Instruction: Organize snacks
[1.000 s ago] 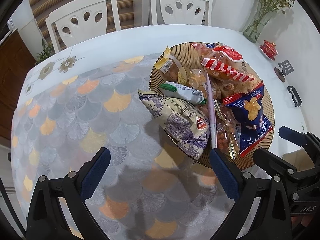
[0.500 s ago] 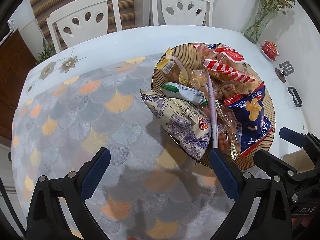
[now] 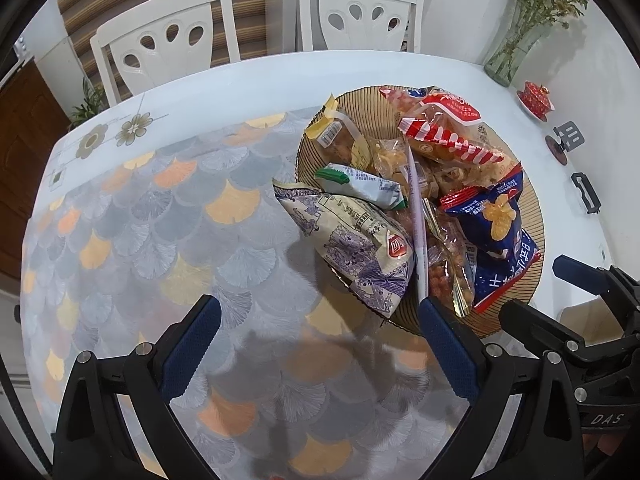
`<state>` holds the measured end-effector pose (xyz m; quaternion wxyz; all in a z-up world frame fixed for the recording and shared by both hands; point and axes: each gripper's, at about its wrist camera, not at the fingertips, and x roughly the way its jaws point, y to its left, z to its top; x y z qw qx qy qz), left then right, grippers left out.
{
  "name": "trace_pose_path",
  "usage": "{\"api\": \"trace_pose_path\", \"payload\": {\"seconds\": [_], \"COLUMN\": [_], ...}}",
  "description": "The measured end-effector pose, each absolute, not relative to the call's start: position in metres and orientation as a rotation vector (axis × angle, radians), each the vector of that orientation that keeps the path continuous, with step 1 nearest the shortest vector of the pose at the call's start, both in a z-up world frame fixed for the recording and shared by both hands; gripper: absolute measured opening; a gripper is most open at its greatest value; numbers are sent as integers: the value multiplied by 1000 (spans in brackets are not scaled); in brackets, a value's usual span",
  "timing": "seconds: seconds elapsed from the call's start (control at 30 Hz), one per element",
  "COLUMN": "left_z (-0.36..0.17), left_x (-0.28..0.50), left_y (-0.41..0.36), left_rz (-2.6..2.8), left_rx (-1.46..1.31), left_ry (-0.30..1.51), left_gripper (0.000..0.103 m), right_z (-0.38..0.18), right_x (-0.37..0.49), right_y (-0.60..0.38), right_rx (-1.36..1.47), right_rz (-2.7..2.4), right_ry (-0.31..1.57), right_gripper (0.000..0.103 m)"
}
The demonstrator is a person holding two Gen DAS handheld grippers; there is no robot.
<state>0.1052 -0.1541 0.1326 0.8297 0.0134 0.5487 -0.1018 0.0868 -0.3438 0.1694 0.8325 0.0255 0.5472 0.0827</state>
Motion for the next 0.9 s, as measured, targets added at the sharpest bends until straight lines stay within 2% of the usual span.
{"api": "trace_pose_path", "payload": {"seconds": [0.9], "left_z": [130], "left_x": [106], "left_y": [-156], "left_rz": [-215], "left_rx": [31], "left_ry": [1178], "left_gripper": [99], "right_z": [167], "right_x": [86], "right_y": [-345], "right_rx": [57], "right_rz": [169], "right_ry": [1170], "right_gripper": [99]}}
